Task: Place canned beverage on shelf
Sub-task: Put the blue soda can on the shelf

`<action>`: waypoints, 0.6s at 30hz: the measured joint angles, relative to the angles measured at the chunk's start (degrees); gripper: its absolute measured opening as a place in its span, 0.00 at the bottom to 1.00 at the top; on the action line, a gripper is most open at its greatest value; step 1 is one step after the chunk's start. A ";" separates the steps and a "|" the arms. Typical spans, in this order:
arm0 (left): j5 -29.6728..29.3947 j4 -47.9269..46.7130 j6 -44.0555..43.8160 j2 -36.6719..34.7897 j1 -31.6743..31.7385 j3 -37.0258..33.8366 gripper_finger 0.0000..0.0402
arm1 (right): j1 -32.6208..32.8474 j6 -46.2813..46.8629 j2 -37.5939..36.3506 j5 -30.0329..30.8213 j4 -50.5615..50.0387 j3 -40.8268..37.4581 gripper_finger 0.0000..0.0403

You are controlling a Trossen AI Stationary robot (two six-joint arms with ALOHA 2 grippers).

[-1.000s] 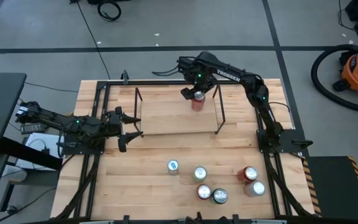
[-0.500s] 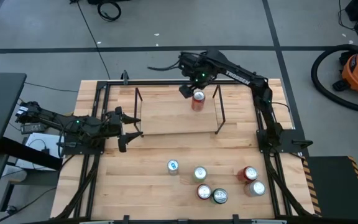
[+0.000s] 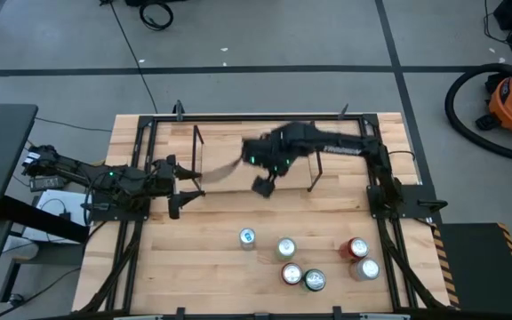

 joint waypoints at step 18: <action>7.27 7.93 5.45 9.95 -11.87 0.90 0.74 | 17.43 -0.08 0.03 13.31 -0.04 -6.21 0.86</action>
